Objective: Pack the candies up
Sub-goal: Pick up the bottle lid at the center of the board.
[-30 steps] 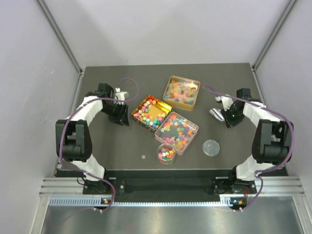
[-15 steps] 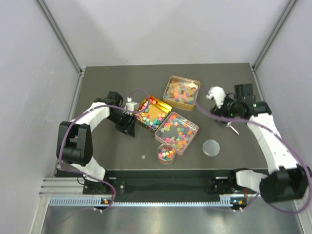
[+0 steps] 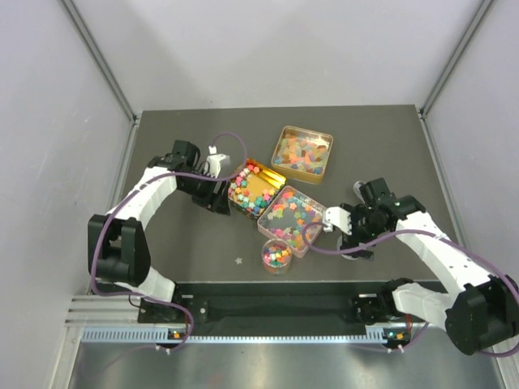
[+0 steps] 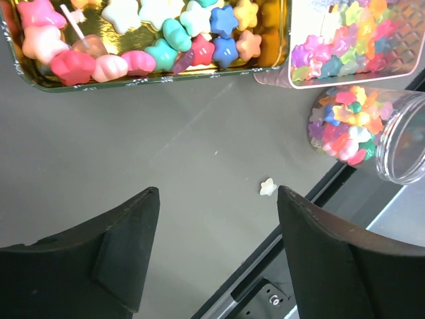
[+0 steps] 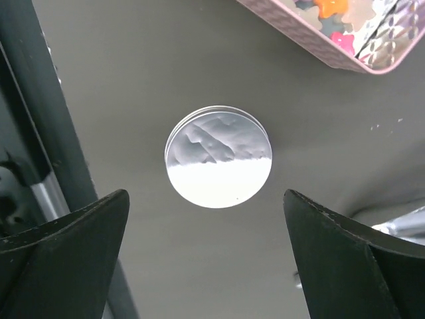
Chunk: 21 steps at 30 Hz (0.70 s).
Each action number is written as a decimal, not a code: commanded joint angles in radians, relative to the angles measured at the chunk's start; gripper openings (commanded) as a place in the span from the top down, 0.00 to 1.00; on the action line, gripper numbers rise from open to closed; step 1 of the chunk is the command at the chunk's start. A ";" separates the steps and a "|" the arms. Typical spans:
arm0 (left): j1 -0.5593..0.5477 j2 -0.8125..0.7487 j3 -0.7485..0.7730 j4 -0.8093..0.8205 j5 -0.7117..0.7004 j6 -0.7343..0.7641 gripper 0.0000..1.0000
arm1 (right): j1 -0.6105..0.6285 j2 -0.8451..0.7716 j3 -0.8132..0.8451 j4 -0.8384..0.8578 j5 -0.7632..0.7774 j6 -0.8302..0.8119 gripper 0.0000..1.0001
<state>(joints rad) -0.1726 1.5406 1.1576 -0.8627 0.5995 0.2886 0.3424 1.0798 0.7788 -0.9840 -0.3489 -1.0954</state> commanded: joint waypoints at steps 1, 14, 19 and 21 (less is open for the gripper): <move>0.007 -0.025 0.008 -0.004 0.052 -0.017 0.22 | 0.009 -0.029 -0.035 0.037 -0.001 -0.155 0.00; 0.007 -0.051 -0.026 0.019 0.005 -0.034 0.22 | 0.003 0.075 -0.147 0.212 0.018 -0.244 0.00; 0.007 -0.059 -0.045 0.021 0.011 -0.031 0.22 | -0.008 0.144 -0.131 0.240 0.027 -0.255 0.00; 0.007 -0.065 -0.052 0.021 0.016 -0.032 0.22 | -0.026 0.169 -0.118 0.243 0.022 -0.253 0.00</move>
<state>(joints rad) -0.1699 1.5223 1.1225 -0.8566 0.6048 0.2600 0.3370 1.2102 0.6292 -0.7879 -0.3077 -1.3251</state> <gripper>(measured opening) 0.780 0.995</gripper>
